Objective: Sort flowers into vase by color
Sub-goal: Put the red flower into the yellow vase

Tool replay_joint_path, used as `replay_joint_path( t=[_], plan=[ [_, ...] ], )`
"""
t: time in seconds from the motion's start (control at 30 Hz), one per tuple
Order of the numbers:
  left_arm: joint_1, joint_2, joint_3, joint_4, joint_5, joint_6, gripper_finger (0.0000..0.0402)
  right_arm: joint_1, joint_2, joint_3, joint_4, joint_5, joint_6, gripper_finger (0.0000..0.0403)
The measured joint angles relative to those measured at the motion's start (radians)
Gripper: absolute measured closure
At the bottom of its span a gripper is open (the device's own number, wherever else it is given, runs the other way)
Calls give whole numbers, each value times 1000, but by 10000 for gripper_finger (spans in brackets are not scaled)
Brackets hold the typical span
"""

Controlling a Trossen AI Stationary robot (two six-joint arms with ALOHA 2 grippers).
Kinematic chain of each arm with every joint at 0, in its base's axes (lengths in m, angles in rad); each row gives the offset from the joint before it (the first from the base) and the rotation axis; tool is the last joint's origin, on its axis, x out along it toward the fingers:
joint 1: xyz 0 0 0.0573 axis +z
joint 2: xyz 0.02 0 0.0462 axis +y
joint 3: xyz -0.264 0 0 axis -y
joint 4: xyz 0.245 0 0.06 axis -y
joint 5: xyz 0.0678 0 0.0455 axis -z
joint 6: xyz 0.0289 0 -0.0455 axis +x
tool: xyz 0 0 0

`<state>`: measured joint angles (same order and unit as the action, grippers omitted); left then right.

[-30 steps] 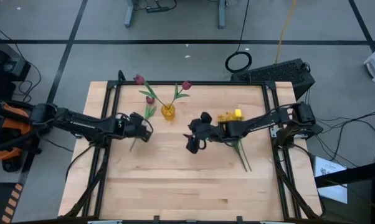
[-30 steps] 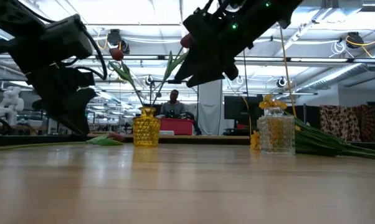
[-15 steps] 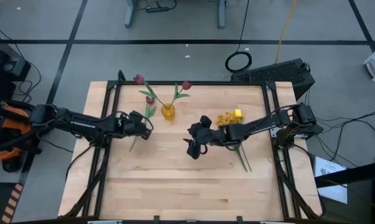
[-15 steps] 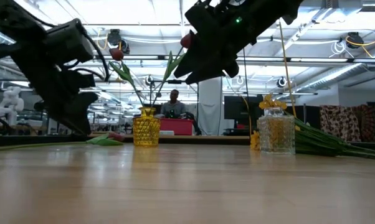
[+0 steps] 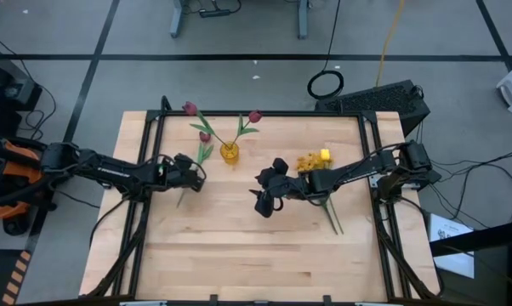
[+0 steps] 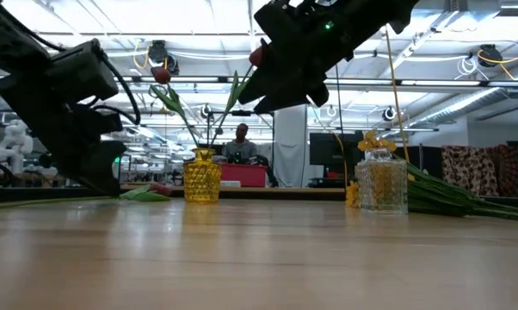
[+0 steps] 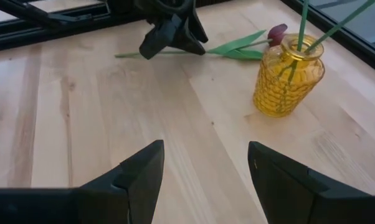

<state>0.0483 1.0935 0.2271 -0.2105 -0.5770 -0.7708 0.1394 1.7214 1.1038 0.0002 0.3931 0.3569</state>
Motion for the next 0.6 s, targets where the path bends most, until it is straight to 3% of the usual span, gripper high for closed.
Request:
replay_joint_path(
  t=[0.4,0.6],
  plan=[
    [0,0,-97,191,-8,73,249,0,0,0,35,-2,-21,179],
    [0,0,-98,205,-7,77,322,0,0,0,35,-1,-24,179]
  ],
)
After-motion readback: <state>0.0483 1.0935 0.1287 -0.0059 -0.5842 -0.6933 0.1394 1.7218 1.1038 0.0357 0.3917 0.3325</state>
